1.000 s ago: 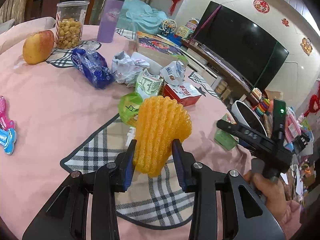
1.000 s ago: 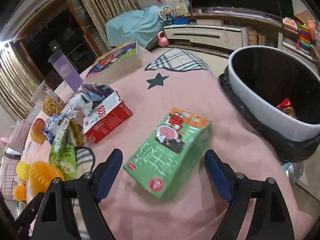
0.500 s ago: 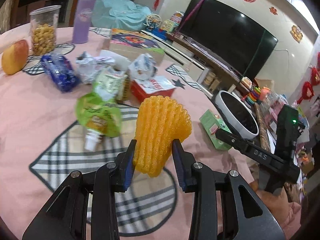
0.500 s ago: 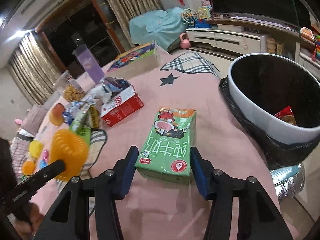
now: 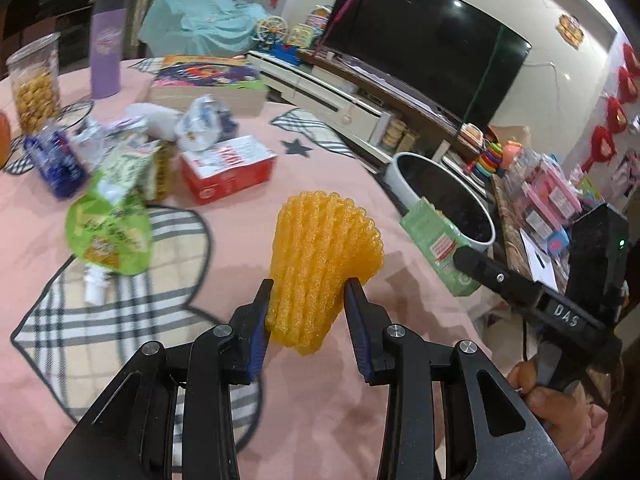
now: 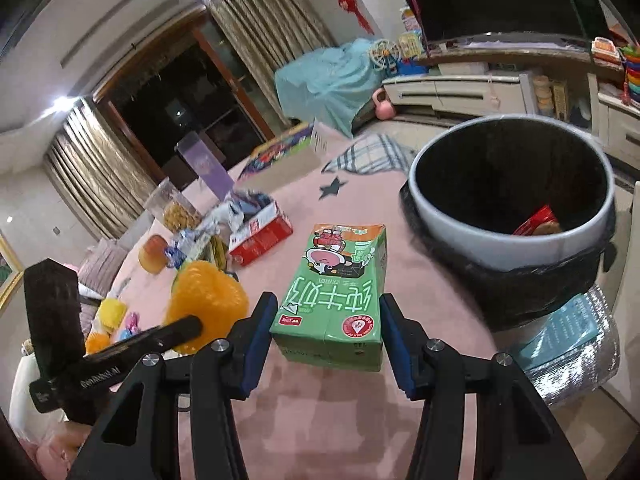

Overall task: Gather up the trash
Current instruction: 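Lift both held items and carry them toward the trash bin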

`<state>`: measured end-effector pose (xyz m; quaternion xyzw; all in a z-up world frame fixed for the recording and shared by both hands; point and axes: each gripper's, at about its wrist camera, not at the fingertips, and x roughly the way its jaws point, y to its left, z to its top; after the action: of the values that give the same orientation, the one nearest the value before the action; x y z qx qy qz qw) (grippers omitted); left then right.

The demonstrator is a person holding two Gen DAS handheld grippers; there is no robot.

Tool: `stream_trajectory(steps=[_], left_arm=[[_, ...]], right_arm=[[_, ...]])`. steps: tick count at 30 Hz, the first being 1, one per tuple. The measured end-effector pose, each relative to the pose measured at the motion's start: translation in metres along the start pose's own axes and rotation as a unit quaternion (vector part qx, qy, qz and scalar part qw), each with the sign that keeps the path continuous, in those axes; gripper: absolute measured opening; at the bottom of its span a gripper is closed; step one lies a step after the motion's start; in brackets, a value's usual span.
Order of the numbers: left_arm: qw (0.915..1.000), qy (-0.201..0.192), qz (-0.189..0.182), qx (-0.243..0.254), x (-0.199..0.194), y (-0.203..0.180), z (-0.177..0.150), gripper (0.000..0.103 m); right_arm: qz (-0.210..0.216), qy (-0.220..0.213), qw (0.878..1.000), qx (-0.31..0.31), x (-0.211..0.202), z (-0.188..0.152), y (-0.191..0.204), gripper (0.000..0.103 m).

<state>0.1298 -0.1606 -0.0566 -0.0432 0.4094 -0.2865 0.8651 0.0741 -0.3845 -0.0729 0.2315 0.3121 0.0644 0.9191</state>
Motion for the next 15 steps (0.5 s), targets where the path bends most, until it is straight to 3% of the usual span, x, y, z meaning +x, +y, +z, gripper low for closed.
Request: stream_trajectory(steps=[15], left_arm=[[0.9966, 0.016, -0.036, 0.073, 0.04, -0.083, 0.036, 0.034]], right_arm=[[-0.028, -0.054, 0.998, 0.03, -0.046, 0.03, -0.061, 0.052]])
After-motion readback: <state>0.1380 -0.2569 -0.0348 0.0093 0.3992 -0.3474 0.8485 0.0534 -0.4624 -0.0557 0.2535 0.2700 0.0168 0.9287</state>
